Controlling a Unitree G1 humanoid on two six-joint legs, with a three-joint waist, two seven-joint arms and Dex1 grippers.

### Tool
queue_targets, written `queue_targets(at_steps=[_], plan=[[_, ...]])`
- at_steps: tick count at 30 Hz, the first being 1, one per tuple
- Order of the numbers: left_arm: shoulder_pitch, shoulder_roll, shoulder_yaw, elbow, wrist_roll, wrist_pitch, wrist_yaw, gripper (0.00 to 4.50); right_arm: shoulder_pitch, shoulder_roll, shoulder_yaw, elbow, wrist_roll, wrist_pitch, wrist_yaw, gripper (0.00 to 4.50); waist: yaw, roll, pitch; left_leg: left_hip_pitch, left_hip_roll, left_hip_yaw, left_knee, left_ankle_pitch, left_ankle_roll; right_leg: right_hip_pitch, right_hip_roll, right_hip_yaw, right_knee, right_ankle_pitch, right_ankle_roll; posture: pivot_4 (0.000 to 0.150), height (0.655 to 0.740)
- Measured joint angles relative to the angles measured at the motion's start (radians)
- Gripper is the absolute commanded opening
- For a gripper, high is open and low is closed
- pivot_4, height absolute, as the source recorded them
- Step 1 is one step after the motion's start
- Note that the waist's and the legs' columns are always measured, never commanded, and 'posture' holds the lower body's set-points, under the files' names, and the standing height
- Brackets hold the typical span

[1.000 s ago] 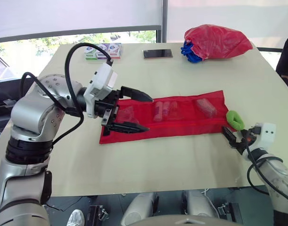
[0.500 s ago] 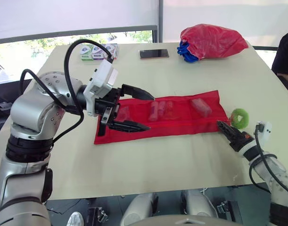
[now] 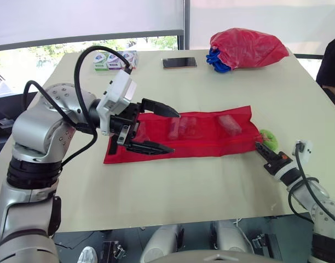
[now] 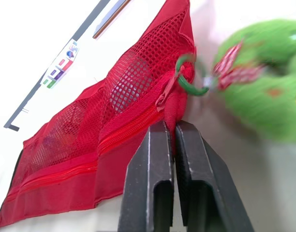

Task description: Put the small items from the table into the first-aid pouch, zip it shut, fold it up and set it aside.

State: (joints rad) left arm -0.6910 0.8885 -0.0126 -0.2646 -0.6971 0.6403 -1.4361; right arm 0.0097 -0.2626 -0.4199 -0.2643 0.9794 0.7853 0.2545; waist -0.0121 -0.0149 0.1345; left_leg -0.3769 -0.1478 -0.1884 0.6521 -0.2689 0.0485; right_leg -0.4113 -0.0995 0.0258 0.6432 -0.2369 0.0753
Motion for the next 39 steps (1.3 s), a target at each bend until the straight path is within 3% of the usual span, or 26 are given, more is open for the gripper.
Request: queue_targets(at_steps=[14, 29, 35, 39], plan=[[0.001, -0.008, 0.0, 0.008, 0.009, -0.018, -0.008, 4.5, 0.083, -0.027, -0.071, -0.03, 0.105, -0.003, -0.044, 0.02, 0.016, 0.001, 0.0, 0.0, -0.001, 0.0, 0.0, 0.0, 0.0, 0.0, 0.0, 0.0, 0.0, 0.0, 0.0, 0.15, 0.74], [-0.001, -0.028, -0.008, 0.062, 0.07, -0.018, 0.06, 4.5, 0.207, -0.374, -0.23, -0.12, 0.251, 0.056, 0.08, 0.02, 0.025, 0.002, 0.001, 0.0, 0.0, 0.002, 0.0, 0.0, 0.0, 0.001, -0.001, 0.001, 0.0, 0.0, 0.0, 0.15, 0.74], [0.002, -0.016, -0.001, 0.084, 0.079, -0.021, 0.066, 4.5, 0.088, -0.515, -0.176, -0.193, 0.337, 0.102, 0.167, 0.02, 0.018, 0.002, 0.001, -0.001, 0.001, 0.003, 0.001, 0.0, 0.0, 0.001, -0.004, 0.001, 0.0, 0.0, 0.0, 0.15, 0.74], [0.002, -0.007, 0.003, 0.095, 0.09, -0.041, 0.062, 4.5, -0.108, -0.562, 0.01, -0.25, 0.335, 0.121, 0.269, 0.02, 0.011, -0.001, 0.002, -0.001, 0.002, 0.001, 0.001, 0.0, 0.0, 0.001, -0.004, -0.001, -0.001, 0.0, 0.0, 0.15, 0.74]])
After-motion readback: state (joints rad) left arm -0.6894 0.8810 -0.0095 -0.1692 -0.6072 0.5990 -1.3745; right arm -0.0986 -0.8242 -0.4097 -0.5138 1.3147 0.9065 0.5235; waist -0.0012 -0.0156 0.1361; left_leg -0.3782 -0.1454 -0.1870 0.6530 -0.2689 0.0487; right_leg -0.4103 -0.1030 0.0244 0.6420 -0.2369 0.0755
